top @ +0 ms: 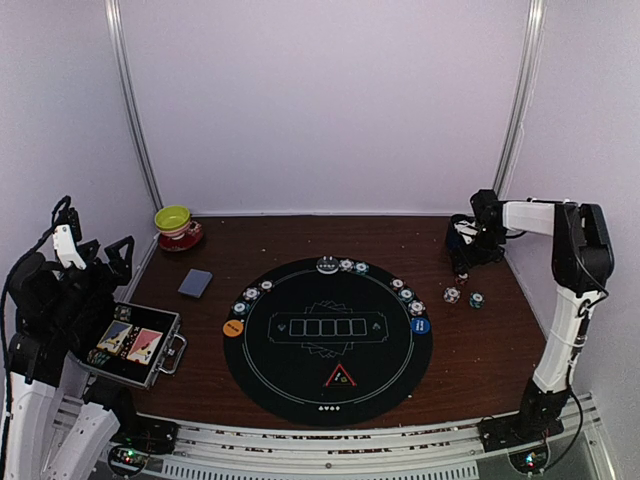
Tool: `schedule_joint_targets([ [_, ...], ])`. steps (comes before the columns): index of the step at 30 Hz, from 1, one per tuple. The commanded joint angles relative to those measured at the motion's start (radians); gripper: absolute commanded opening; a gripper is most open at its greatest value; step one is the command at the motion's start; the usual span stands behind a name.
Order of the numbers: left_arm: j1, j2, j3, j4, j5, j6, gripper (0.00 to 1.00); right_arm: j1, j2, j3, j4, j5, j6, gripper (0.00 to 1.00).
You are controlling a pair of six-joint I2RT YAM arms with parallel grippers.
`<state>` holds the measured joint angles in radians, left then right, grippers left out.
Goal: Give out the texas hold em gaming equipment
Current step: Pick up the pile of poker chips from the pile of poker chips.
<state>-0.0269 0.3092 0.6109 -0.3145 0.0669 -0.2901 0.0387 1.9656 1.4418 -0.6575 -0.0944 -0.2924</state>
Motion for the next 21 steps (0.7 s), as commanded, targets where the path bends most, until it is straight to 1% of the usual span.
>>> schedule_joint_targets([
  [1,0.007,-0.006,-0.002,0.042,0.011,0.003,0.98,-0.006,0.025,0.003,0.022,-0.011,0.018,0.89],
  [7,0.007,-0.007,0.0,0.042,0.012,0.003,0.98,-0.007,0.05,0.007,0.011,-0.009,0.017,0.82],
  [10,0.008,-0.007,-0.001,0.041,0.012,0.003,0.98,-0.007,0.057,0.01,-0.003,-0.032,0.01,0.78],
  [15,0.007,-0.005,-0.002,0.041,0.011,0.003,0.98,-0.007,0.066,0.015,-0.024,-0.068,0.002,0.74],
  [21,0.007,-0.004,-0.002,0.041,0.011,0.003,0.98,-0.007,0.069,0.016,-0.024,-0.062,0.004,0.67],
])
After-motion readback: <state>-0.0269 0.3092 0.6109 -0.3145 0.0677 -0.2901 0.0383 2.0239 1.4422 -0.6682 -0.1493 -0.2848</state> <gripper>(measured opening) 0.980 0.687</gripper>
